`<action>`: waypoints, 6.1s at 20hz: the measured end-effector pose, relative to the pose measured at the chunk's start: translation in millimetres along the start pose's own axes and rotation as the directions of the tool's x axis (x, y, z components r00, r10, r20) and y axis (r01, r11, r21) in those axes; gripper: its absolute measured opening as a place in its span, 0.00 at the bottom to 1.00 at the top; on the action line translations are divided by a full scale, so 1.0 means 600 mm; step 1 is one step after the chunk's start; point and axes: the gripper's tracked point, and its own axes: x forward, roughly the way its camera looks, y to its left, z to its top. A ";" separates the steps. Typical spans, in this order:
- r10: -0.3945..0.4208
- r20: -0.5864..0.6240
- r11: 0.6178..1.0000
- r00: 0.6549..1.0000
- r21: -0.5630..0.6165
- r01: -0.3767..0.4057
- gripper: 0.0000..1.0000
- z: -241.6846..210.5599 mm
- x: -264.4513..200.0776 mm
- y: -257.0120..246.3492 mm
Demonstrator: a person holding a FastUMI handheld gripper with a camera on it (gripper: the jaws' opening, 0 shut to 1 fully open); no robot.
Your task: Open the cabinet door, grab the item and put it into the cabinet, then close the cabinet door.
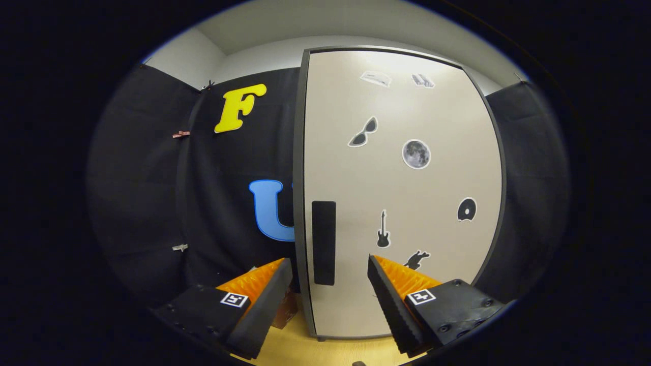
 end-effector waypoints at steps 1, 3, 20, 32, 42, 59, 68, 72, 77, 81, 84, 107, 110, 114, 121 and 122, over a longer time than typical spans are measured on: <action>-0.007 0.003 1.000 1.000 -0.012 0.008 0.97 -0.001 0.012 0.000; -0.014 0.002 1.000 1.000 -0.018 0.014 0.97 -0.007 0.032 0.003; -0.088 -0.035 0.996 0.996 0.012 0.088 0.43 -0.041 0.116 0.002; -0.040 -0.049 0.999 0.998 -0.004 0.040 0.16 -0.043 0.106 0.004; 0.078 -0.058 0.997 0.995 0.020 -0.076 0.16 -0.038 0.017 -0.010; 0.429 -0.059 0.903 0.901 0.043 -0.427 0.16 -0.036 -0.095 -0.082; 0.402 -0.013 0.914 0.915 0.054 -0.401 0.16 -0.030 -0.145 -0.175; 0.339 -0.010 0.939 0.941 0.070 -0.338 0.15 -0.031 -0.148 -0.208; 0.254 -0.010 0.966 0.967 0.050 -0.253 0.15 -0.030 -0.144 -0.241; 0.194 -0.010 0.979 0.981 0.061 -0.193 0.15 -0.031 -0.144 -0.260; 0.126 -0.012 0.990 0.992 0.062 -0.126 0.14 -0.032 -0.144 -0.283; 0.033 -0.531 0.997 0.847 0.082 0.013 0.12 -0.214 -0.277 -0.214; -0.010 -0.624 0.999 0.781 0.023 0.032 0.18 -0.247 -0.298 -0.226; -0.036 -0.709 0.997 0.704 0.026 0.077 0.32 -0.286 -0.312 -0.216; -0.150 -0.819 0.985 0.554 -0.074 0.157 0.32 -0.327 -0.338 -0.244; -0.160 -0.830 0.985 0.535 -0.098 0.143 0.32 -0.330 -0.341 -0.257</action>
